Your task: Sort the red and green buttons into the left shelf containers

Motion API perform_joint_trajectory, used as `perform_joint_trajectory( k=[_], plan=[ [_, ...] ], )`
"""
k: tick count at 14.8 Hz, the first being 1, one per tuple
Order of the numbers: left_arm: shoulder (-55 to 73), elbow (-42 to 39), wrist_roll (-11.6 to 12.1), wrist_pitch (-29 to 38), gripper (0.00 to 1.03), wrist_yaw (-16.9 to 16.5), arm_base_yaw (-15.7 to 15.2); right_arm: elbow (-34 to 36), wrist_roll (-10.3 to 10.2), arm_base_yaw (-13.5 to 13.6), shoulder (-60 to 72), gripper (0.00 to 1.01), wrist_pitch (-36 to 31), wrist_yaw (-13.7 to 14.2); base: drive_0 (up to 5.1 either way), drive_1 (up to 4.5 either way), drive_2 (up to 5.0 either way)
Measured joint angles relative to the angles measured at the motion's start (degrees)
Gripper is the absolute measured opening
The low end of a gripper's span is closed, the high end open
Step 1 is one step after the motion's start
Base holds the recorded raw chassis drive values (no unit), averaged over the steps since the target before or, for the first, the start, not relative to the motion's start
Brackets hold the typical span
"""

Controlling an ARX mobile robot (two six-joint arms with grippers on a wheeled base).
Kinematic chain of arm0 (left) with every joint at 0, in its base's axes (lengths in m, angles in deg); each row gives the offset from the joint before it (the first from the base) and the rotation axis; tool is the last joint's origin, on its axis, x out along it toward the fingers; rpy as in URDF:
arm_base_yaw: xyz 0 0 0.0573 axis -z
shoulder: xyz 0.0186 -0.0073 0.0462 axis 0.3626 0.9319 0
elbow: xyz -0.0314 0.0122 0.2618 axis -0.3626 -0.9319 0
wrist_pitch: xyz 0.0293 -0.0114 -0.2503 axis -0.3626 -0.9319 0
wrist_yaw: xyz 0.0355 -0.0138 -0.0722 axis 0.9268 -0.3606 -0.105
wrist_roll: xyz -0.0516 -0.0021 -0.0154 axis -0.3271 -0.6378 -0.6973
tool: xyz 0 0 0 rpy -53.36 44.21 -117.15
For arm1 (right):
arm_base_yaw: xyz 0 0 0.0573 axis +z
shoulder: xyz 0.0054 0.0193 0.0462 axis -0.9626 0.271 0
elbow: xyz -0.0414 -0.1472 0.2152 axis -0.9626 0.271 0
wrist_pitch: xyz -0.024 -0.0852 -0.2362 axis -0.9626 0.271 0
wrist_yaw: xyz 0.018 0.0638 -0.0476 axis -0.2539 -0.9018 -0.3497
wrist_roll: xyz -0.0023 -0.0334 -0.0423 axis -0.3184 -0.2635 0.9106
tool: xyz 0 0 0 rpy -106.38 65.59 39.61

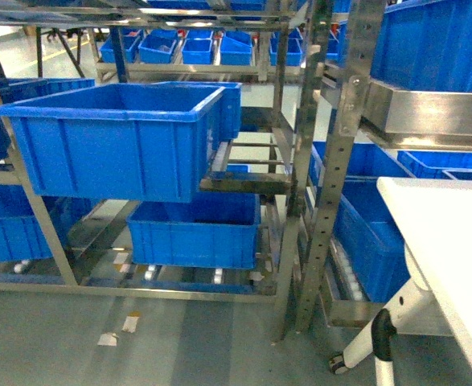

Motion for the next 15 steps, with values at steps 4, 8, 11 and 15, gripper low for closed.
perform_joint_trajectory(
  k=[4, 8, 11, 15],
  plan=[
    [0.0, 0.0, 0.0, 0.0, 0.29, 0.0, 0.0, 0.0, 0.0, 0.0, 0.0, 0.35, 0.0, 0.0, -5.0, 2.43, 2.4],
    [0.0, 0.0, 0.0, 0.0, 0.29, 0.0, 0.0, 0.0, 0.0, 0.0, 0.0, 0.35, -0.1, 0.0, -5.0, 2.43, 2.4],
    [0.0, 0.0, 0.0, 0.0, 0.29, 0.0, 0.0, 0.0, 0.0, 0.0, 0.1, 0.35, 0.0, 0.0, -5.0, 2.50, 2.5],
    [0.0, 0.0, 0.0, -0.1, 0.29, 0.0, 0.0, 0.0, 0.0, 0.0, 0.1, 0.35, 0.0, 0.0, -4.9, 2.56, 2.6]
  ],
)
